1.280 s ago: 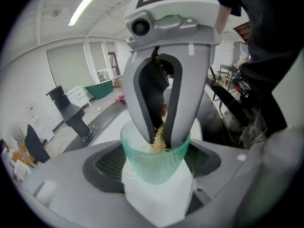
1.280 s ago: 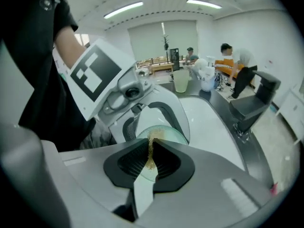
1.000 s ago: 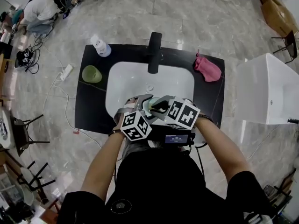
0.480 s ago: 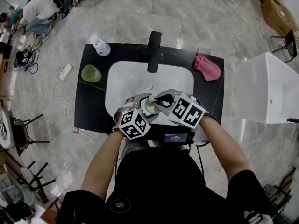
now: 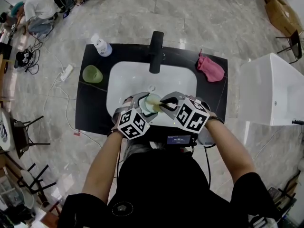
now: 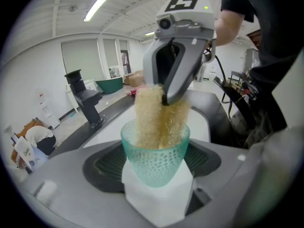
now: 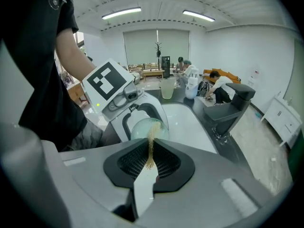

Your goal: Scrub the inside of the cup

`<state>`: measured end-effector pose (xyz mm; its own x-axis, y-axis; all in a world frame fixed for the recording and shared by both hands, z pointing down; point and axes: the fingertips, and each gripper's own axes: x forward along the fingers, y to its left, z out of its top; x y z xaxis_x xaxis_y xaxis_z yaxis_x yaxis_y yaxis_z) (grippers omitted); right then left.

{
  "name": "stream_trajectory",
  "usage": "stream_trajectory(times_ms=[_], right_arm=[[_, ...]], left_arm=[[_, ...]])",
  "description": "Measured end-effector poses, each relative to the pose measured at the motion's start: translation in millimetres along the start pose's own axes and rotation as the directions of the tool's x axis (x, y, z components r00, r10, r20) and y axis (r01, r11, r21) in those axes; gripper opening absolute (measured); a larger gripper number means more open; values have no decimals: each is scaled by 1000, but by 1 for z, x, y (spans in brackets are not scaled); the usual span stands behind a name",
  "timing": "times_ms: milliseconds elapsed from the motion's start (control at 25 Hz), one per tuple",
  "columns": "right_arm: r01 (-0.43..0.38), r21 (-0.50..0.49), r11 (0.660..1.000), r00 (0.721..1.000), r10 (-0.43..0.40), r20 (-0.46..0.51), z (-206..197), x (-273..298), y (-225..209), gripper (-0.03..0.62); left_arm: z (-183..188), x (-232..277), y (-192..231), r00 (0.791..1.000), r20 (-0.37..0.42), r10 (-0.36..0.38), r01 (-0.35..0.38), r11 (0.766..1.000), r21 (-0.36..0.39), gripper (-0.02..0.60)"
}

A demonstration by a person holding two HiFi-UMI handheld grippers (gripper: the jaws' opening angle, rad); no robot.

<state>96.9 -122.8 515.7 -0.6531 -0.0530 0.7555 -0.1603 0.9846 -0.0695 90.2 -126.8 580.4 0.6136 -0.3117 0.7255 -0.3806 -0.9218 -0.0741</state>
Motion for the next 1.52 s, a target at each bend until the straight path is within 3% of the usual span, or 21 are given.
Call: stream_trajectory(times_ms=[520, 760, 1120, 1520], right_arm=[[-191, 211, 959, 980, 173, 100, 12, 6, 23, 37], [-236, 258, 937, 968, 204, 142, 22, 10, 26, 41], [-213, 334, 918, 967, 150, 206, 31, 13, 11, 44], [-82, 372, 925, 977, 0, 213, 31, 8, -17, 43]], left_arm=[[1, 7, -2, 1000, -25, 1, 0, 999, 41, 373], [8, 10, -4, 1000, -22, 0, 1, 998, 56, 373], [13, 12, -5, 1000, -16, 0, 1, 999, 49, 373], [18, 14, -5, 1000, 3, -6, 6, 1000, 3, 371]])
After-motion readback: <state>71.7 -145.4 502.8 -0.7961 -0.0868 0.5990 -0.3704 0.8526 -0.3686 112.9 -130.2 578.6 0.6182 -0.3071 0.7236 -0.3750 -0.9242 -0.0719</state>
